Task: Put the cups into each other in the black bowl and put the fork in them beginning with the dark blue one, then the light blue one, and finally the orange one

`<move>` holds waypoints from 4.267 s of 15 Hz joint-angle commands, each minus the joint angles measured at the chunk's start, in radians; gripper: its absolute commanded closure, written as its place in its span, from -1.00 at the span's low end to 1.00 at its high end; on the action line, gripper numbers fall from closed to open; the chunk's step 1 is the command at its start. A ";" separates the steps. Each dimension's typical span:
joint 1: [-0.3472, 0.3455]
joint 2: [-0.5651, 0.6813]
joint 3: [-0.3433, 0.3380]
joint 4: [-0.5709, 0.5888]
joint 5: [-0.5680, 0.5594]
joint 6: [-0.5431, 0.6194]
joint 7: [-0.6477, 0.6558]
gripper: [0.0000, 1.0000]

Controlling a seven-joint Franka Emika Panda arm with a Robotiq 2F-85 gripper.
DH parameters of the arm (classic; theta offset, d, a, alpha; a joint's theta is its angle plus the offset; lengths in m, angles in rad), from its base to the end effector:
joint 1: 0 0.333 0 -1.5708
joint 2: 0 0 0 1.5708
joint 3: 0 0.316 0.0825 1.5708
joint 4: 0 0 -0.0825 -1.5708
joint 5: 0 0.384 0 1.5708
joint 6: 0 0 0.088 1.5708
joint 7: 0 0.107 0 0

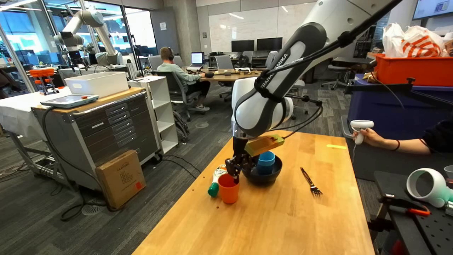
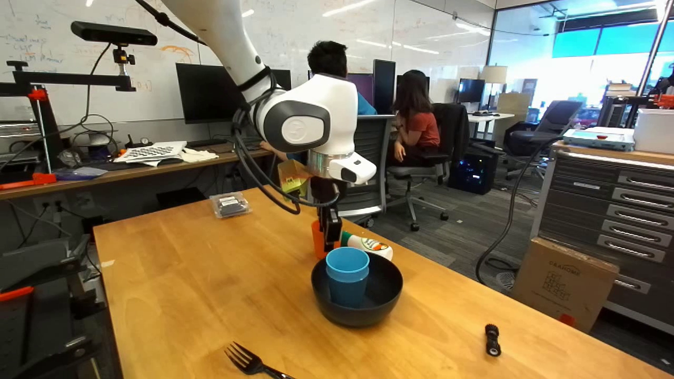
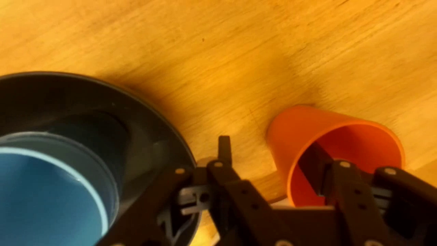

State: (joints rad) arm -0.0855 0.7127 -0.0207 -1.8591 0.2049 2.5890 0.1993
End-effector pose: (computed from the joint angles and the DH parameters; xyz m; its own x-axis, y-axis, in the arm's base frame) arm 0.6313 -0.0706 0.1338 0.8899 -0.4560 -0.0093 -0.4547 -0.8854 -0.0966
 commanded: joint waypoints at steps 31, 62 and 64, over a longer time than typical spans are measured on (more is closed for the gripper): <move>-0.181 -0.484 0.022 -0.285 0.093 -0.167 -0.465 0.98; -0.251 -0.290 -0.032 -0.220 0.147 -0.014 -0.536 0.98; -0.253 -0.271 -0.022 -0.215 0.152 -0.013 -0.533 0.98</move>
State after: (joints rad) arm -0.3149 0.4051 -0.0742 -2.1061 0.3222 2.5634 -0.3095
